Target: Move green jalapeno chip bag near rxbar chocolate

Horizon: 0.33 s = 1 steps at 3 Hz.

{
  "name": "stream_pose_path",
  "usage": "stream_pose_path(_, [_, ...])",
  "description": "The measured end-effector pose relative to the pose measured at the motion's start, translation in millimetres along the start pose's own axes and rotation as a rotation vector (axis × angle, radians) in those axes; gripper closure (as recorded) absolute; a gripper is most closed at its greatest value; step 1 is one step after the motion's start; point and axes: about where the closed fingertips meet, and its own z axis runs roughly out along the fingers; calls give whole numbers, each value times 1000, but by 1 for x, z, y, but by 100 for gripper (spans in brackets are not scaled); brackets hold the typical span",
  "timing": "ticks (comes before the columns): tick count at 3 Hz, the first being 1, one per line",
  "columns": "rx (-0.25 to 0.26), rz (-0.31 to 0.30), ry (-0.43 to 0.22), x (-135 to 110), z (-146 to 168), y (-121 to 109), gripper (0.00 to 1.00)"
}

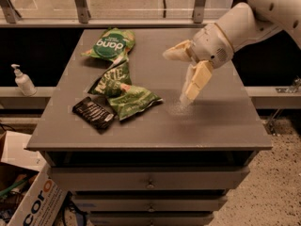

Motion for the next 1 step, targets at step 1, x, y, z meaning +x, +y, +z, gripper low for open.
stream_pose_path(1, [-3, -8, -14, -5, -3, 0, 0])
